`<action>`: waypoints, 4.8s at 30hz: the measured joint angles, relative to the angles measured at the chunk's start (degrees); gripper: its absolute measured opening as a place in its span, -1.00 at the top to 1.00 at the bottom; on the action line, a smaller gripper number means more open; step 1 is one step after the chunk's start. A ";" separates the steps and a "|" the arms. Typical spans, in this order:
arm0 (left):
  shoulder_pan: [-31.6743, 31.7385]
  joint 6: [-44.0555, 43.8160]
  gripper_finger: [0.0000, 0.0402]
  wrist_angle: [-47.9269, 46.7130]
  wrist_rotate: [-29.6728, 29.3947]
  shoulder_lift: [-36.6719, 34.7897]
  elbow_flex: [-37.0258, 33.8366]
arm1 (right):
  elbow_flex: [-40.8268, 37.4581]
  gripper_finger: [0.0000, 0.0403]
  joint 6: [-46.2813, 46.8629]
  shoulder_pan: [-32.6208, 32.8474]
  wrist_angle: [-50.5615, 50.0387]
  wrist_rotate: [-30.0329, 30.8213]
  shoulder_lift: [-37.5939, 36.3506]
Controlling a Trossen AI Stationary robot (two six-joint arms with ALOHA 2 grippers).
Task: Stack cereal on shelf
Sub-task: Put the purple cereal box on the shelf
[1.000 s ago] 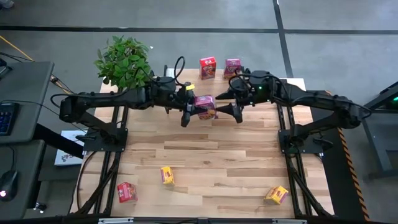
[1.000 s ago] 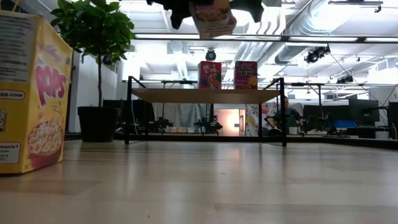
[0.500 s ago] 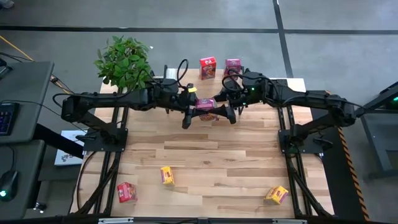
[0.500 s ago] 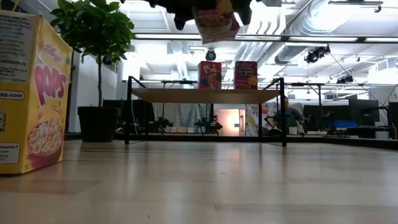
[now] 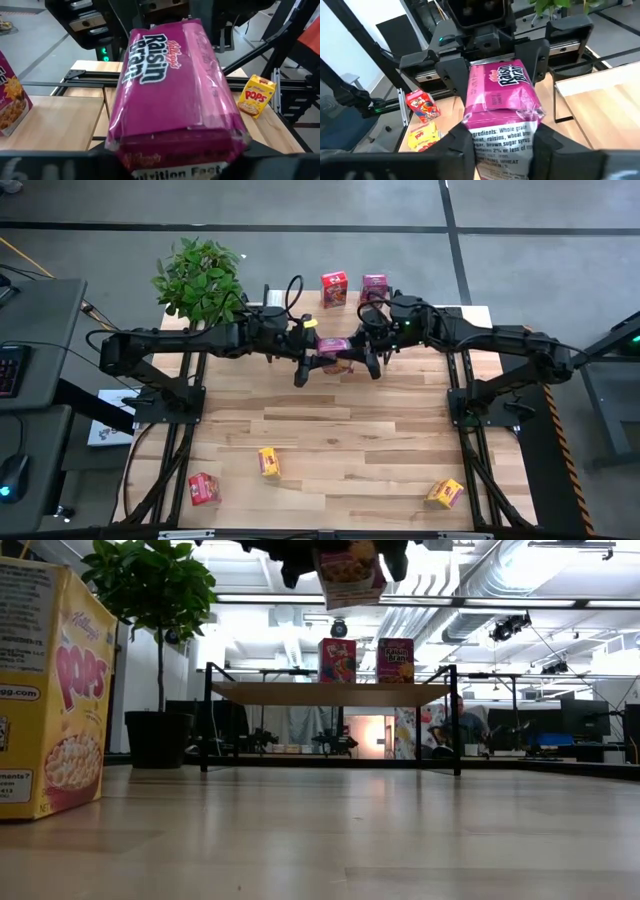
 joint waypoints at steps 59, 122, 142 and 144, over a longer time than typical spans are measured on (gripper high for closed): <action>1.81 -16.01 0.10 10.27 -3.56 -14.53 -0.07 | -15.28 0.12 -22.10 -38.12 3.77 -22.54 -2.22; 1.81 -13.32 0.10 10.27 -4.61 -14.53 -0.09 | -15.28 1.00 -9.97 -29.22 9.19 1.50 -5.43; 1.88 -12.04 0.10 10.27 -4.66 -14.53 -0.09 | -15.41 1.00 -15.56 -29.77 3.72 4.79 -11.38; 1.88 -11.93 0.10 10.27 -4.66 -14.53 -0.09 | -15.41 1.00 -14.72 -29.94 3.81 4.75 -12.08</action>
